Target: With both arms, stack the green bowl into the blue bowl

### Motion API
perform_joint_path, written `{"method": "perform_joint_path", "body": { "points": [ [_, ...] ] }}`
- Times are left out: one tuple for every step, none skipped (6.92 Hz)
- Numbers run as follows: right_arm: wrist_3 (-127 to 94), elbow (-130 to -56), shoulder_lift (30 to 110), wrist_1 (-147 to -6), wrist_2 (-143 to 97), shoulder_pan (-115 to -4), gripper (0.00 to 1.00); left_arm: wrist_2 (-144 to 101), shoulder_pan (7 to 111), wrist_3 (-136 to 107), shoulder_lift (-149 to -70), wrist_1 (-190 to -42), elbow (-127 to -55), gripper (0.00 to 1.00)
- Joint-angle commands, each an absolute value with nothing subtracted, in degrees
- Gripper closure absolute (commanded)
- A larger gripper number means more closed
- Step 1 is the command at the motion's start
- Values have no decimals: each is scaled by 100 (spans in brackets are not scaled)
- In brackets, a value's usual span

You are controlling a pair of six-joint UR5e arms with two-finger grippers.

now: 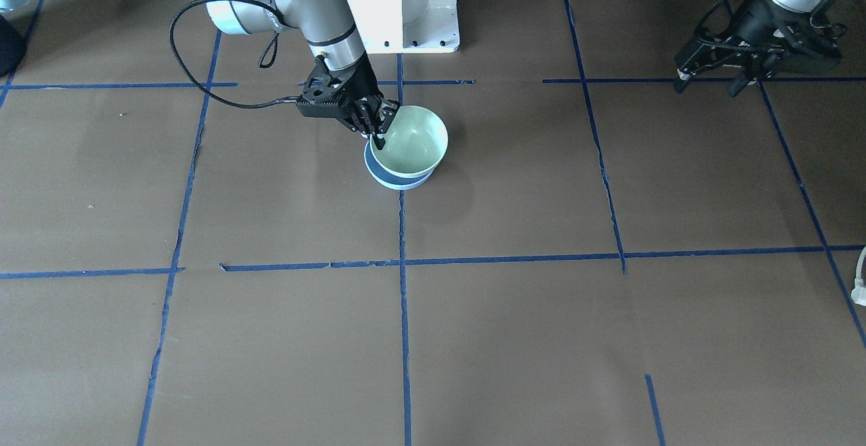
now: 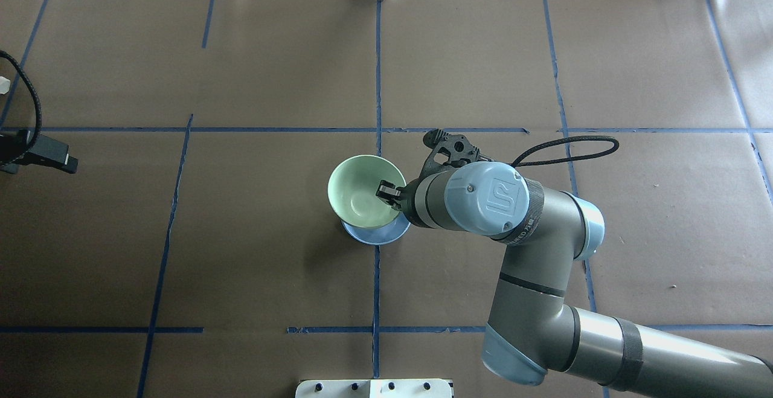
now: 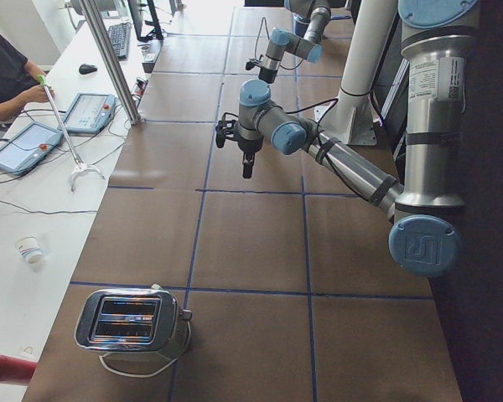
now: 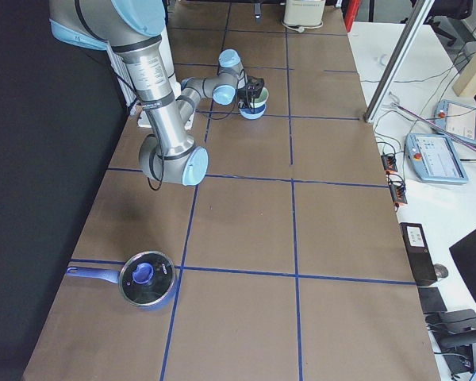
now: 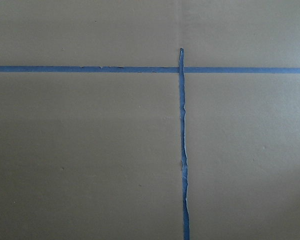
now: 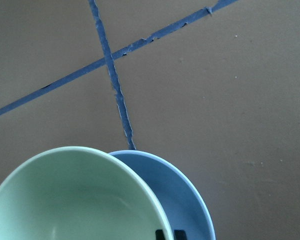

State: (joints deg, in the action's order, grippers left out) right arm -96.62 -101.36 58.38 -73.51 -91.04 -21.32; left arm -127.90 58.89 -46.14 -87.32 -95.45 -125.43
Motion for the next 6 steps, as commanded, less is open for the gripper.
{"method": "perform_joint_path", "body": {
  "points": [
    [-9642, -10169, 5880, -7471, -9088, -2118, 94, -12797, 5889, -4614, -8736, -9545, -12542, 0],
    [-9633, -10169, 5897, -7593, -9070, -2118, 1, -12797, 5889, -4614, -8736, -9545, -12551, 0],
    [-9624, -10221, 5880, -7776, -9053, -2118, 0, -12788, 5889, -4623, -8736, -9545, -12542, 0],
    [-9615, -10404, 5906, -7804, -9079, -2127, 0, -12788, 5889, -4632, -8736, -9545, -12551, 0],
    [-9615, -10624, 5915, -7970, -9114, -2223, 0, -12788, 5889, -4632, -8736, -9545, -12542, 0],
    [-9424, -11044, 6080, -8198, -9219, -2354, 0, -12797, 5897, -4597, -8702, -9554, -12542, 0]
  ]
}}
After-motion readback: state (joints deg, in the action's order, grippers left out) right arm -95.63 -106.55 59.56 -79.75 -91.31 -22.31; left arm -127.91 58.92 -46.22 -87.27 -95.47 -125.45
